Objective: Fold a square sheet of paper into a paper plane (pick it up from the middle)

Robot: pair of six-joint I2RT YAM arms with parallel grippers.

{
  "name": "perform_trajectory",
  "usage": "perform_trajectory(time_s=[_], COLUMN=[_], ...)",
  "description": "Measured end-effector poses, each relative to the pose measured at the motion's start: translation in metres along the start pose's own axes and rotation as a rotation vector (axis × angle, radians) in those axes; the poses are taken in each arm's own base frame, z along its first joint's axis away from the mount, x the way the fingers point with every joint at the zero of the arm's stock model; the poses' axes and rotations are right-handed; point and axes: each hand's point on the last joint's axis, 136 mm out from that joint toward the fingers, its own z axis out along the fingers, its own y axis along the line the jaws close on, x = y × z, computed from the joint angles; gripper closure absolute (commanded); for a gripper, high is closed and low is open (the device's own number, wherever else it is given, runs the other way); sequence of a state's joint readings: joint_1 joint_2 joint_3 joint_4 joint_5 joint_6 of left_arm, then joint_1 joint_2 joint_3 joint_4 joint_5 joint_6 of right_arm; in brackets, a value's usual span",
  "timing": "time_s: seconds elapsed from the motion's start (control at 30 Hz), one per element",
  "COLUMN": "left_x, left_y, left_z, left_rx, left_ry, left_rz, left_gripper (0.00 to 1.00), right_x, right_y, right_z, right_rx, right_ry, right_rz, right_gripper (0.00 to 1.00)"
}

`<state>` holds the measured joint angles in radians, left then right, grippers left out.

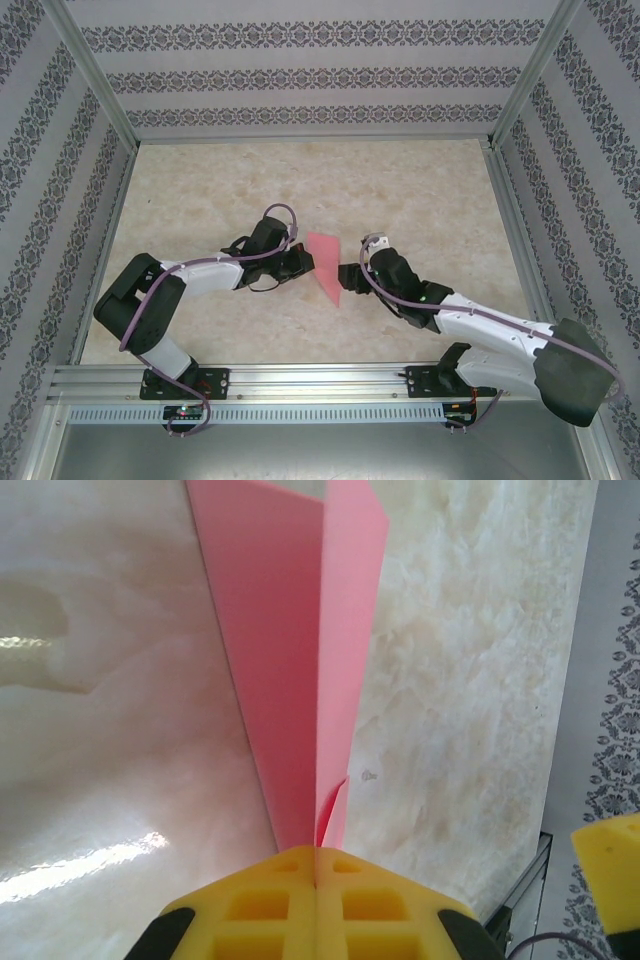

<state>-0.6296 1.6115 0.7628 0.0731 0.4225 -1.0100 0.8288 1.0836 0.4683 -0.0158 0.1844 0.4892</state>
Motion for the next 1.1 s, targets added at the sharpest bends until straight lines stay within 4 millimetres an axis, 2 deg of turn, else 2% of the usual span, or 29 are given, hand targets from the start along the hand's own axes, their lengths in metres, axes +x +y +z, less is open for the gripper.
perform_trajectory(time_s=[0.13, 0.3, 0.4, 0.63, 0.73, 0.83, 0.97, 1.1], left_x=[-0.003, -0.009, -0.011, -0.011, -0.012, -0.012, -0.012, -0.011], left_y=[0.001, 0.004, 0.005, 0.007, 0.005, 0.004, 0.005, 0.006], left_z=[0.001, 0.000, -0.001, -0.001, -0.001, -0.001, -0.001, -0.001], left_rx=[-0.020, -0.036, -0.041, -0.051, -0.048, -0.047, -0.050, -0.056], left_ry=[-0.029, -0.065, -0.076, -0.076, -0.077, -0.078, -0.076, -0.073], left_rz=[-0.043, -0.095, -0.116, -0.141, -0.147, -0.152, -0.159, -0.170], left_gripper=[1.00, 1.00, 1.00, 1.00, 1.00, 1.00, 1.00, 1.00], right_x=[0.013, 0.042, 0.052, 0.041, 0.040, 0.043, 0.047, 0.038], right_y=[0.008, 0.010, 0.017, 0.038, 0.040, 0.041, 0.042, 0.047], right_z=[0.003, 0.023, 0.034, 0.052, 0.061, 0.070, 0.081, 0.083], right_rx=[0.032, 0.092, 0.107, 0.104, 0.111, 0.116, 0.116, 0.112], right_ry=[0.016, 0.085, 0.094, 0.009, -0.011, -0.013, -0.023, -0.080], right_rz=[-0.101, -0.239, -0.326, -0.446, -0.484, -0.524, -0.576, -0.597], right_gripper=[0.38, 0.44, 0.45, 0.46, 0.48, 0.54, 0.55, 0.60])
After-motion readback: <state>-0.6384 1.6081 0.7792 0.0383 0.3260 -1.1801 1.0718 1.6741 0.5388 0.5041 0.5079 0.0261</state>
